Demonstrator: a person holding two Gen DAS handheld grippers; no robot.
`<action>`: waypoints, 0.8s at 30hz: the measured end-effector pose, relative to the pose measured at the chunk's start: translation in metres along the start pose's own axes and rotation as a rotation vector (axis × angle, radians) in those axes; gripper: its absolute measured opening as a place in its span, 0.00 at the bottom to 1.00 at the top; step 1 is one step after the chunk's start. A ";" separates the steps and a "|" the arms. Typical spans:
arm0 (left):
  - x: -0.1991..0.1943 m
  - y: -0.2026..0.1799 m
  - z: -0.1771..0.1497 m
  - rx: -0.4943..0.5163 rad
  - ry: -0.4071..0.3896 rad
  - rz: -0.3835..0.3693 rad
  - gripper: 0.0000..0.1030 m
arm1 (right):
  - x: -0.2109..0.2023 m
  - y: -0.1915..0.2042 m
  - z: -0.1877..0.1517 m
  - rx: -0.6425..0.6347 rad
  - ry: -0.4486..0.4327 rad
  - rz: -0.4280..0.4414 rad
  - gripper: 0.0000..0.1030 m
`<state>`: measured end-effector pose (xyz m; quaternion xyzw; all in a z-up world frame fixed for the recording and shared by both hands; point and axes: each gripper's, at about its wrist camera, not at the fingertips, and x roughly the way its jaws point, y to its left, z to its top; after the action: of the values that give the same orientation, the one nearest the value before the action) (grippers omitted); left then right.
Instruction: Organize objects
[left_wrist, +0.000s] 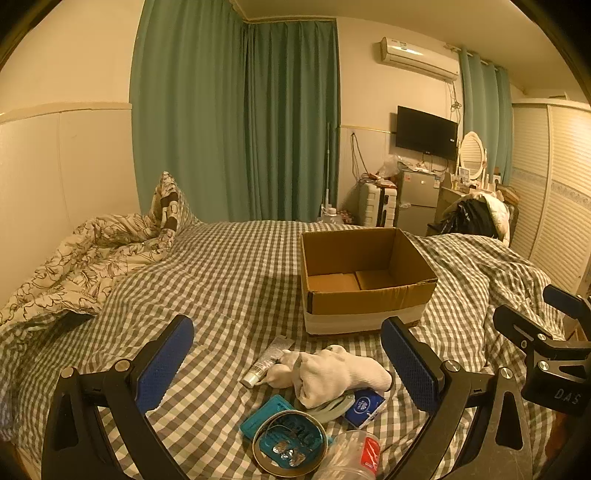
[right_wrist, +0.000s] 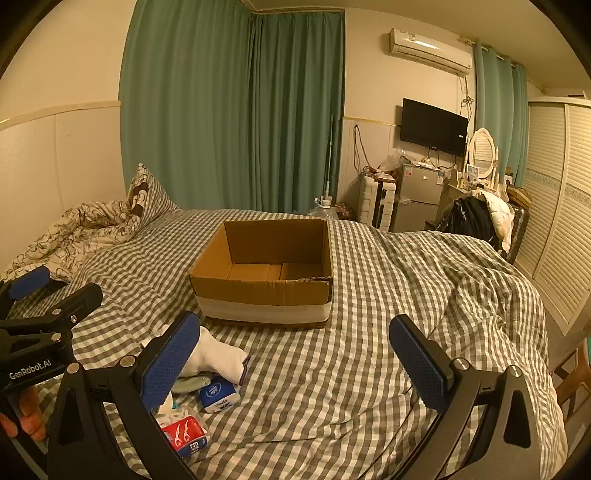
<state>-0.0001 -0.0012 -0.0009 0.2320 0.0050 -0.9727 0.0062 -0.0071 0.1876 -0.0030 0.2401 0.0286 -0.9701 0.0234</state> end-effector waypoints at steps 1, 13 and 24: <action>0.000 0.000 0.000 -0.002 0.001 -0.002 1.00 | 0.002 -0.001 0.000 0.001 0.003 0.003 1.00; 0.000 0.000 -0.002 -0.004 0.004 -0.003 1.00 | 0.004 0.000 -0.001 0.000 0.012 0.009 1.00; 0.001 0.001 -0.002 -0.005 0.011 -0.007 1.00 | 0.006 0.000 -0.002 0.002 0.017 0.019 1.00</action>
<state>-0.0003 -0.0024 -0.0031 0.2375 0.0083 -0.9713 0.0033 -0.0117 0.1875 -0.0072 0.2488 0.0257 -0.9677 0.0321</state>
